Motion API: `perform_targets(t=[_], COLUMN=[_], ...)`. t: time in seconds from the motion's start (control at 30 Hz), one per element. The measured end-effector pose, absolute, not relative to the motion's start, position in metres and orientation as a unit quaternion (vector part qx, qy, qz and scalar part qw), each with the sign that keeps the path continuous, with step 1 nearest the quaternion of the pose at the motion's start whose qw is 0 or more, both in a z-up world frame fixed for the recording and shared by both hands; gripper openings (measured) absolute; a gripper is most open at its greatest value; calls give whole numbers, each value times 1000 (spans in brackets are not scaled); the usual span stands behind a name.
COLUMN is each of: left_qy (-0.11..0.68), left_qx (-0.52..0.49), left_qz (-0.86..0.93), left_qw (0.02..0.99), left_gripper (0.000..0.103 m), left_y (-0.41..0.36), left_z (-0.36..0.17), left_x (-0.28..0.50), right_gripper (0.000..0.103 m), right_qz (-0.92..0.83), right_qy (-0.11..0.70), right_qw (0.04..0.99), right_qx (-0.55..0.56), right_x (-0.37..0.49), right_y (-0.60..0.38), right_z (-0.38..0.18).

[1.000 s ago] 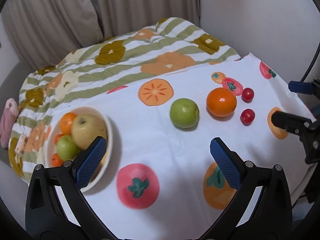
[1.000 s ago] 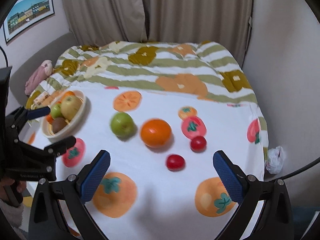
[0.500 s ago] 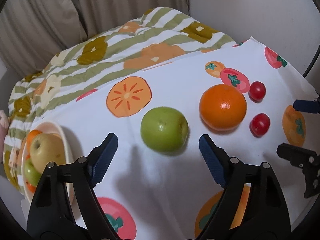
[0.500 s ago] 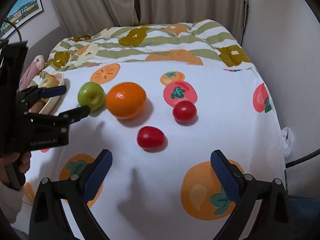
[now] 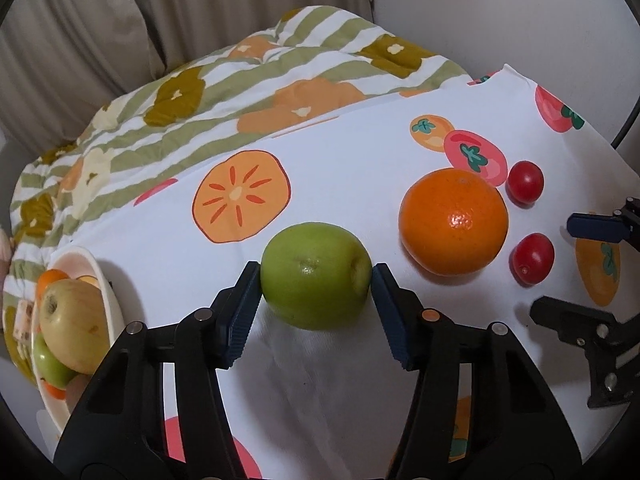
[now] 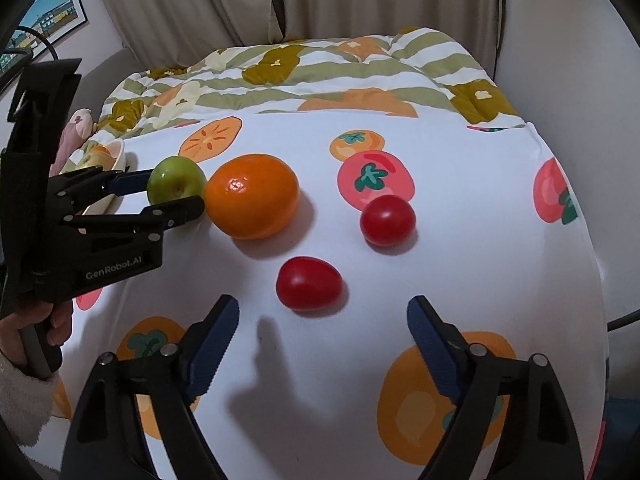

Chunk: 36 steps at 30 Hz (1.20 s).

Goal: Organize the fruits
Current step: 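Grasp the small green apple with the left tool while the right tool grasps a red tomato, then carry the green apple with the left tool while the right tool carries the tomato to the bowl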

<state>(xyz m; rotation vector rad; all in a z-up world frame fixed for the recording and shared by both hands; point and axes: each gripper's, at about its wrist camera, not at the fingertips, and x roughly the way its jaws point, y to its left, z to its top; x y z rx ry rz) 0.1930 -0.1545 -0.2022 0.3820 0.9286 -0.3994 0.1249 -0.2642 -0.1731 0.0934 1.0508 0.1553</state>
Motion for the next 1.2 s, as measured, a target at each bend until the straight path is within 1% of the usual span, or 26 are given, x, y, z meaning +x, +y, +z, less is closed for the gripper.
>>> perform_targets(t=[0.23,0.43,0.53,0.57,0.83,1.2], left_qy=[447,448,449,448,444,413], left_qx=[180,183,183,182,176,165], left_qz=[-187,-178,-172,-171,-167,-153], left_qw=[856,857,858,858,863,882], left_gripper=[60,60,60,60,60,60], left_y=[-152,-144,-139,-138,-131,-110], left_z=[-202,-202,-201,-201,-192,-146], left_x=[192,189,186,185,177,158], right_gripper=[64,51,40,34,34,34], right_qz=[78,83,84,82,74,84], right_qy=[501,500,500,500,480,448], right_qw=[861,861,861,862,874,890], right_qx=[40,32,25,21,1,-14], right_x=[132,134,135,135,129,117], right_y=[-260,-253,-250,-249,-245,-231], right_z=[-177,-179,-179,-179,-165,-120])
